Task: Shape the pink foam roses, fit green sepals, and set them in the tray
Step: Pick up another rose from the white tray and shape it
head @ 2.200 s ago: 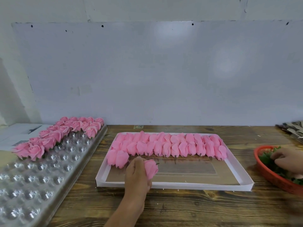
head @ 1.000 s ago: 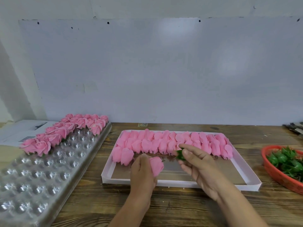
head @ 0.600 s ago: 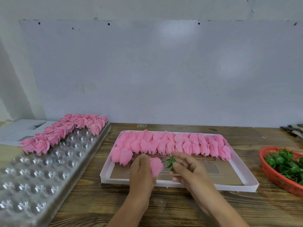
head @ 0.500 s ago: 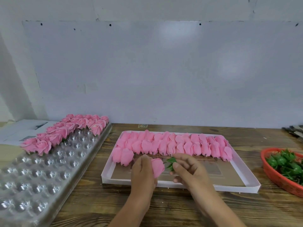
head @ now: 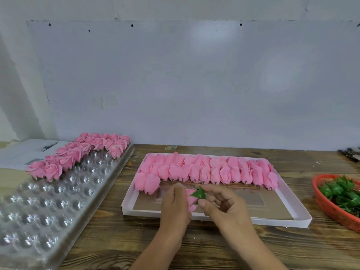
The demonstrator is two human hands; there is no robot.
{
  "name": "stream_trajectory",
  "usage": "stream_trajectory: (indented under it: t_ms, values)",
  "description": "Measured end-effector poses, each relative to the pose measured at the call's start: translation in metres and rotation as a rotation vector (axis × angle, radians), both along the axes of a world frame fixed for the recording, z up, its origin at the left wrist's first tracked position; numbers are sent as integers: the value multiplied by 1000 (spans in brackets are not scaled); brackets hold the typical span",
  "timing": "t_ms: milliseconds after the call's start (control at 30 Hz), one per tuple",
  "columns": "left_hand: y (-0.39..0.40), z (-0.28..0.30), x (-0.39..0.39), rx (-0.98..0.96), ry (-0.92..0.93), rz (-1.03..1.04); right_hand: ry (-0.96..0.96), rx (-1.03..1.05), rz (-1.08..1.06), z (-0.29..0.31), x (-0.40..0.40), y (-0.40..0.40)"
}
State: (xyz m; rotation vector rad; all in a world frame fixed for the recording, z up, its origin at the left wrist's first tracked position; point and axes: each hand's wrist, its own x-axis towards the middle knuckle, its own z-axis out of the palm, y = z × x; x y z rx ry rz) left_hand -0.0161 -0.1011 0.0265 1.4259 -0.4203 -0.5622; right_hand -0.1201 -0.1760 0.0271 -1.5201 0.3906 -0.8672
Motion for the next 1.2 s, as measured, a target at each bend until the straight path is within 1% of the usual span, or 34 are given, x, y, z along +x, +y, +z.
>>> stream_trajectory:
  t_ms: [167, 400, 567, 633, 733, 833, 900, 1200]
  values:
    - [0, 1, -1, 0, 11, -18, 7, -14, -4, 0, 0, 0]
    - [1, 0, -3, -41, -39, -40, 43, -1, 32, -2, 0, -1]
    - [2, -2, -1, -21, -28, -59, 30, 47, 62, 6, -4, 1]
    - [2, -2, -1, -15, -55, -59, 33, 22, 41, 7, -5, -1]
    - [3, -3, -1, 4, -154, -35, 49, -26, 8, 8, -5, -2]
    - [5, -4, -2, 22, -264, -14, 98, -35, 23, 6, -5, -3]
    - [5, -5, -4, 39, -303, -8, 133, -22, 31, 4, -5, -4]
    - [4, -7, -4, 83, -339, -15, 209, 35, 45, 4, -7, -7]
